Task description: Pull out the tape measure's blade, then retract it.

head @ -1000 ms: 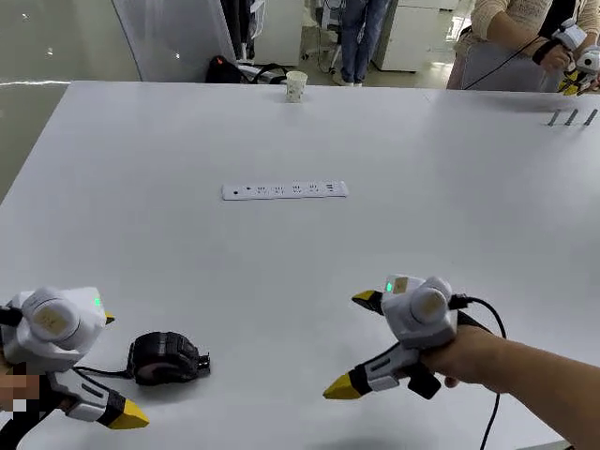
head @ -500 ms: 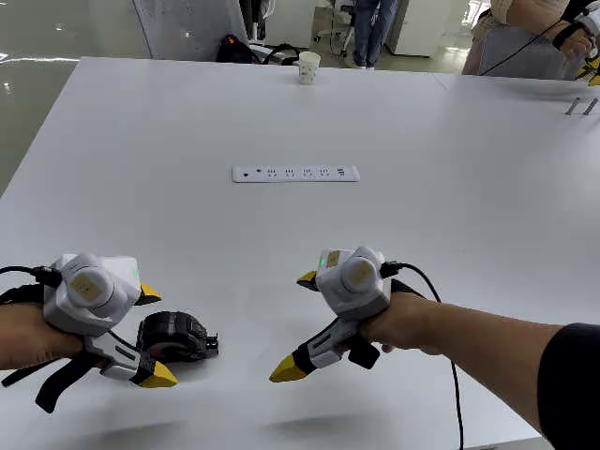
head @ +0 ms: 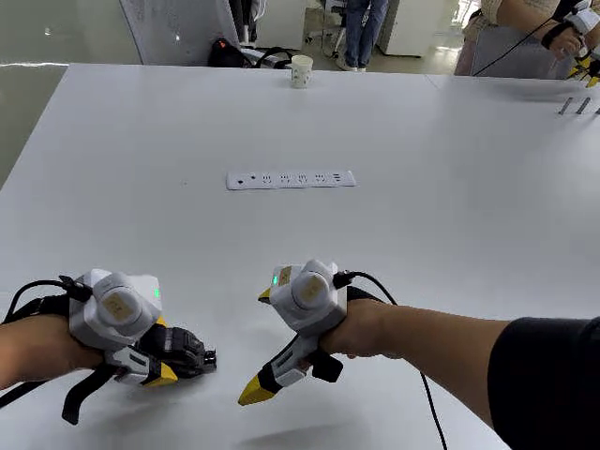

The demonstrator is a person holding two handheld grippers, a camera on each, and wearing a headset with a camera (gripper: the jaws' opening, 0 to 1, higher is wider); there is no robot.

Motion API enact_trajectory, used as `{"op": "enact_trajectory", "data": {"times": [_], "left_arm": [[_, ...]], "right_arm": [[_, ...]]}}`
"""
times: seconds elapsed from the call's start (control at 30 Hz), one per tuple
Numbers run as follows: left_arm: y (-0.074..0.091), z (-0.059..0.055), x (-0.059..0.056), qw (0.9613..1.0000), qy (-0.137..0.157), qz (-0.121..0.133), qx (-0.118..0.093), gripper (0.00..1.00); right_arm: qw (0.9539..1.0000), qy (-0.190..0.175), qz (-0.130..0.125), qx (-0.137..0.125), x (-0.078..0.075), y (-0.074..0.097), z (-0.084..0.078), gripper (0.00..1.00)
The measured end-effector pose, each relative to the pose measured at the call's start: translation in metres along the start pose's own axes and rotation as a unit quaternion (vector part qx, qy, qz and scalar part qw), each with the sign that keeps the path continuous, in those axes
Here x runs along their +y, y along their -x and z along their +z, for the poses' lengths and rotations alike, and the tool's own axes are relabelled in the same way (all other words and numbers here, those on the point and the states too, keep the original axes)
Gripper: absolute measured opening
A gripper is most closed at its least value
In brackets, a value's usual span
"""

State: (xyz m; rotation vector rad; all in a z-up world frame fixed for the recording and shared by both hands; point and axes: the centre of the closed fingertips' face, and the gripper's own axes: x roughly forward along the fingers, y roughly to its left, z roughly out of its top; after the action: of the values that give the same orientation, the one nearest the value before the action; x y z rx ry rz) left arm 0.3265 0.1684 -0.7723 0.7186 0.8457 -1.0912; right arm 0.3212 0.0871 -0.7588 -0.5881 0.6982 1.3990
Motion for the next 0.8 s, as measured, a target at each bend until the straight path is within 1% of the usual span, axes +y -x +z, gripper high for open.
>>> {"op": "enact_trajectory", "data": {"times": [0.07,0.1,0.17,0.2,0.27,0.33,0.4,0.5,0.57,0.6,0.67,0.7,0.73,0.8], "left_arm": [[0.001,-0.002,0.002,1.0000,-0.005,0.000,-0.002,0.32],[0.001,-0.003,0.002,1.0000,-0.004,0.001,-0.004,0.32],[0.001,-0.002,0.002,1.0000,0.004,0.003,-0.007,0.32],[0.001,-0.002,0.002,1.0000,0.002,0.004,-0.008,0.31],[0.001,-0.002,0.002,0.9999,0.003,0.006,-0.009,0.31],[0.001,-0.002,0.002,0.9999,0.002,0.006,-0.009,0.31],[0.000,-0.002,0.002,1.0000,0.002,0.006,-0.007,0.31],[0.000,-0.001,0.001,0.9999,-0.002,0.009,-0.007,0.31],[0.001,-0.001,0.001,0.9999,-0.003,0.011,-0.010,0.31],[0.000,-0.001,0.001,0.9999,-0.002,0.012,-0.013,0.31],[0.000,-0.001,0.001,0.9998,-0.002,0.012,-0.014,0.31],[0.000,-0.001,0.000,0.9998,-0.003,0.012,-0.013,0.31],[0.000,0.000,0.001,0.9998,-0.002,0.012,-0.012,0.31],[0.000,0.000,0.000,0.9999,-0.001,0.012,-0.010,0.31]], "right_arm": [[1.0000,0.003,0.003,0.002,-0.001,-0.003,0.000,0.89],[0.9999,0.009,0.003,0.004,-0.002,-0.006,-0.001,0.86],[0.9999,0.011,0.001,0.007,-0.003,-0.011,-0.001,0.82],[0.9999,0.008,0.002,0.009,-0.003,-0.014,0.000,0.79],[0.9999,0.008,0.007,0.007,-0.002,-0.019,0.002,0.76],[0.9999,0.012,0.009,0.008,-0.002,-0.024,0.002,0.64],[0.9998,0.015,0.007,0.013,-0.002,-0.031,0.002,0.56],[0.9996,0.024,0.010,0.013,0.001,-0.041,0.006,0.49],[0.9989,0.044,0.004,0.019,0.000,-0.047,0.006,0.41],[0.9983,0.053,0.002,0.025,-0.001,-0.050,0.006,0.34],[0.9968,0.071,0.008,0.035,0.000,-0.052,0.003,0.24],[0.9965,0.075,0.010,0.036,0.000,-0.054,0.004,0.20],[0.9962,0.078,0.010,0.037,0.000,-0.056,0.004,0.19],[0.9962,0.077,0.010,0.039,-0.004,-0.058,0.004,0.19]]}}
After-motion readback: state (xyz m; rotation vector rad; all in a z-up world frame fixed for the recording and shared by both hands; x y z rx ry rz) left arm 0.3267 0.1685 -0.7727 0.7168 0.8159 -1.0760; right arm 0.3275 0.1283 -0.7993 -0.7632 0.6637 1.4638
